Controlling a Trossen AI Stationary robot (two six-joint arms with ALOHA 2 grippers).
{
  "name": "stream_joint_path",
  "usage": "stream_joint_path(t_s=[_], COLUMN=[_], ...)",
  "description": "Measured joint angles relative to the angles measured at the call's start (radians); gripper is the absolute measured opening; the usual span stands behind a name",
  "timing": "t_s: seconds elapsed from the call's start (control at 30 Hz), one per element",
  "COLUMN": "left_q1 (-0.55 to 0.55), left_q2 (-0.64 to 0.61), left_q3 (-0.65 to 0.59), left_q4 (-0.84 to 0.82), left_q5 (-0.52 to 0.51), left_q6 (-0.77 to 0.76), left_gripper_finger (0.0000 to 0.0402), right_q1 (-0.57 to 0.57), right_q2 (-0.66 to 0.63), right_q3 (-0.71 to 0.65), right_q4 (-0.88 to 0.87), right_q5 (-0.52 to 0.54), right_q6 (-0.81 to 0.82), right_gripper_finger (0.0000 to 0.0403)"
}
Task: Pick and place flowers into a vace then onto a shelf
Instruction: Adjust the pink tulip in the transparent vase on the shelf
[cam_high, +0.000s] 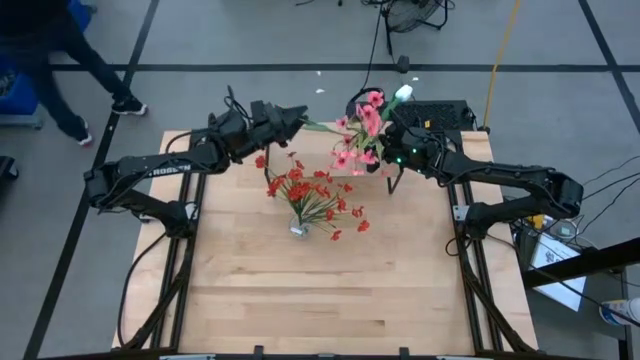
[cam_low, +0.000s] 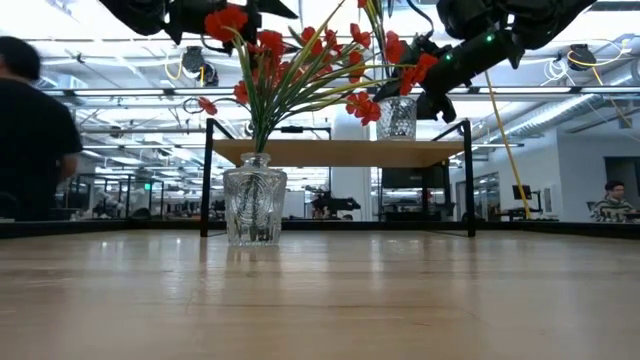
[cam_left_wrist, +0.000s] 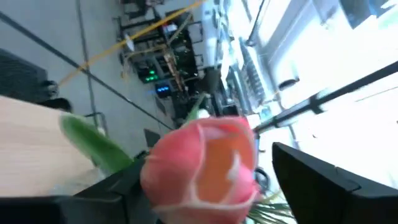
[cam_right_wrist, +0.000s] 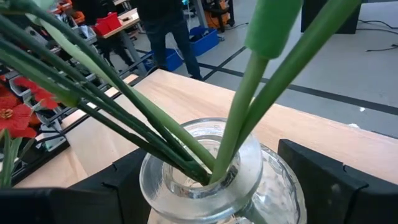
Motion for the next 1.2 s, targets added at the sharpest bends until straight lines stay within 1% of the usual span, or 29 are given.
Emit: stream_joint_path(t_s=[0.13,0.27,0.37,0.5,0.57,0.63,0.73,0.77,0.83,0.9,0.93,1.03,1.13,1.2], left_q1=[0.001,0.003,0.001,0.003,0.002,0.002,-0.001,-0.006,-0.011,-0.013,-0.018,-0.031,-0.046,-0.051], left_q2=[0.002,0.002,0.001,0.002,0.011,0.033,0.092,0.115,0.164,0.222,0.250,0.310,0.366,0.385], left_q3=[0.000,0.000,0.007,0.065,0.106,0.154,0.248,0.284,0.362,0.436,0.471,0.566,0.652,0.696], left_q4=[0.001,0.011,0.052,0.044,0.029,0.020,-0.027,-0.068,-0.200,-0.341,-0.379,-0.400,-0.404,-0.451], left_q5=[-0.002,-0.006,-0.005,-0.006,-0.006,0.016,0.044,0.054,0.094,0.144,0.167,0.214,0.223,0.227], left_q6=[-0.025,-0.028,-0.016,0.059,0.114,0.165,0.191,0.192,0.200,0.247,0.272,0.308,0.359,0.386], left_gripper_finger=[0.0247,0.0194,0.0153,0.0105,0.0086,0.0070,0.0050,0.0044,0.0032,0.0023,0.0020,0.0021,0.0033,0.0037], right_q1=[0.008,0.014,0.017,0.017,0.017,0.017,0.022,0.024,0.029,0.033,0.036,0.045,0.054,0.058], right_q2=[0.000,0.000,0.000,0.000,0.000,0.001,0.001,0.001,0.001,0.001,0.001,0.000,0.001,0.001], right_q3=[0.000,0.000,0.000,0.000,0.000,0.000,0.000,0.000,0.000,0.000,0.000,0.000,0.000,0.000], right_q4=[0.001,0.001,0.001,0.001,0.001,0.001,0.001,0.001,0.002,0.001,0.001,0.000,0.000,0.000], right_q5=[0.000,0.000,-0.002,-0.004,-0.005,-0.005,-0.003,-0.004,-0.002,-0.002,0.000,0.003,0.004,0.004], right_q6=[-0.004,-0.007,-0.009,-0.009,-0.010,-0.009,-0.012,-0.011,-0.011,-0.011,-0.011,-0.011,-0.011,-0.010], right_gripper_finger=[0.0288,0.0288,0.0288,0.0288,0.0288,0.0288,0.0288,0.0288,0.0288,0.0288,0.0288,0.0288,0.0288,0.0288])
